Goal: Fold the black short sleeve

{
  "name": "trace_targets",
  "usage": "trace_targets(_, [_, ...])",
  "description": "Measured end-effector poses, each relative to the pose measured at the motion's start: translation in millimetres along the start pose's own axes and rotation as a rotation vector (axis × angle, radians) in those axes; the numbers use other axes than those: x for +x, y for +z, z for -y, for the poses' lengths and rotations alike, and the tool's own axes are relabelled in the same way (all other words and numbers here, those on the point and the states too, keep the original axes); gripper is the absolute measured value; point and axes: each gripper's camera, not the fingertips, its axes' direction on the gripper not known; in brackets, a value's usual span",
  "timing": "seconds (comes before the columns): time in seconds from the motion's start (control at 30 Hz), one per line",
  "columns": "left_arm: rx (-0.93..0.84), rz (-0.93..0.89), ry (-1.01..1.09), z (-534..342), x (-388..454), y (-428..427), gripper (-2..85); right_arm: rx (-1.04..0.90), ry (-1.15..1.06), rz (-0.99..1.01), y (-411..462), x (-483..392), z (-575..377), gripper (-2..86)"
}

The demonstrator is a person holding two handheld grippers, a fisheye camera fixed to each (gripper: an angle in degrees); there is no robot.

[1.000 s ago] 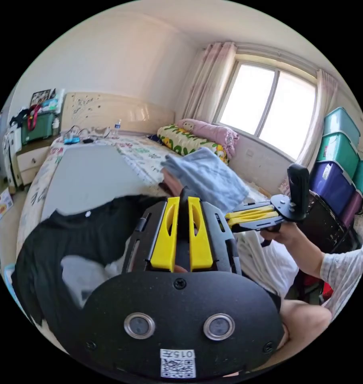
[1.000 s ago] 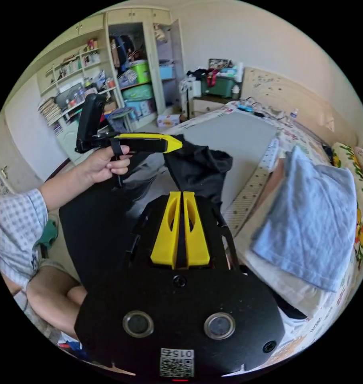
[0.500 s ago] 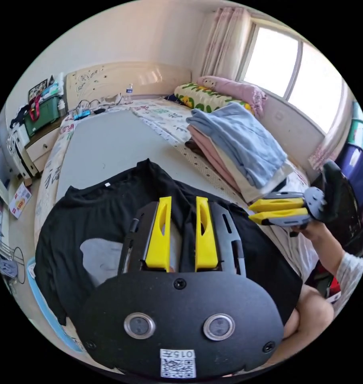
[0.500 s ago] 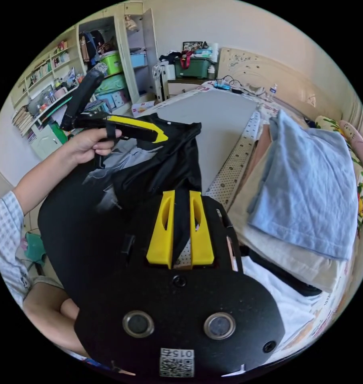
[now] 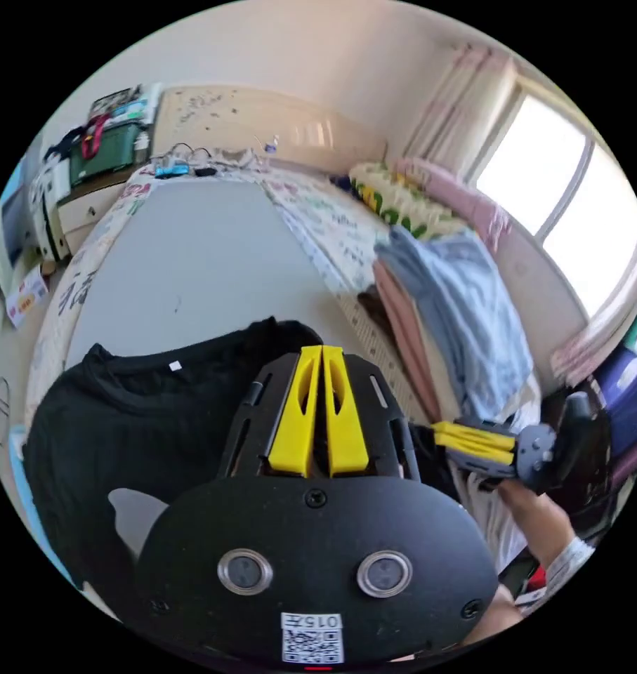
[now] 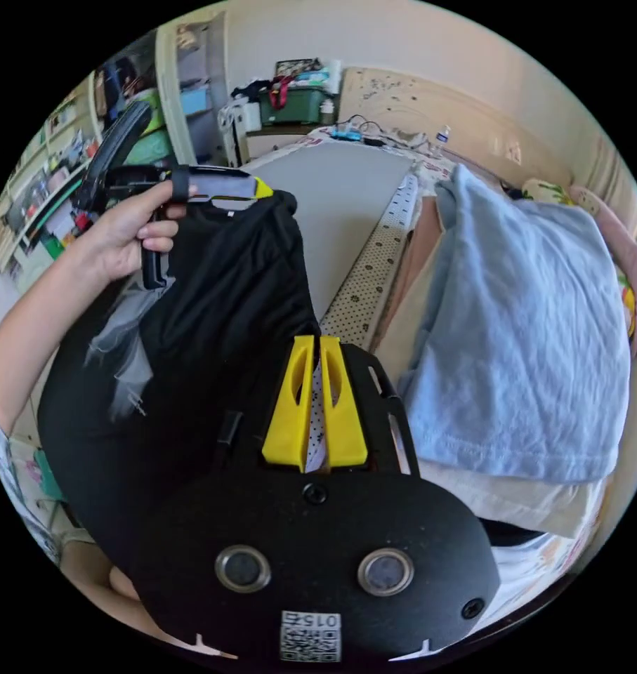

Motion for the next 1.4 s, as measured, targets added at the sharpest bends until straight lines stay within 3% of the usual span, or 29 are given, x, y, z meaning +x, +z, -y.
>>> trace_targets(0.07, [0.105,-0.077,-0.166,1.1,-37.1,-5.9,1.4,0.001,0.091,0.075,8.7,25.2,-25.7,0.0])
trace_targets(0.17, [0.075,-0.107,-0.352,-6.1,-80.1,6.5,6.6,-0.035,0.126,0.095,29.7,34.3,-52.6,0.4])
trace_targets(0.23, [0.097,-0.120,-0.370,-14.9,-92.5,5.1,7.2,-0.033,0.142,0.105,37.8,38.5,-69.0,0.6])
trace_targets(0.37, [-0.056,-0.118,-0.188,-12.6,-78.7,21.7,8.2,-0.003,0.195,0.205,45.7,57.5,-104.6,0.6])
trace_targets(0.6, [-0.114,-0.021,-0.054,4.1,-31.6,60.3,6.6,0.057,0.252,0.374,45.0,83.9,-152.6,0.5])
trace_targets(0.77, [-0.156,0.102,-0.040,18.8,-14.7,80.4,5.8,0.305,0.269,0.541,10.0,107.1,-201.8,0.7])
trace_targets(0.9, [-0.157,0.119,-0.023,19.9,-8.7,81.0,5.9,0.417,0.293,0.503,-5.9,109.7,-216.2,2.9])
trace_targets(1.1, [-0.120,0.004,-0.060,15.9,-8.7,64.6,6.2,0.156,0.132,0.354,13.1,56.6,-173.6,3.3])
trace_targets(1.2, [-0.187,0.087,-0.026,15.2,-3.1,69.5,5.9,0.072,0.140,0.298,15.3,46.0,-163.3,1.1])
trace_targets(1.4, [-0.183,0.209,0.044,13.8,9.3,60.3,6.0,0.137,0.141,0.238,-26.4,31.9,-154.9,2.6])
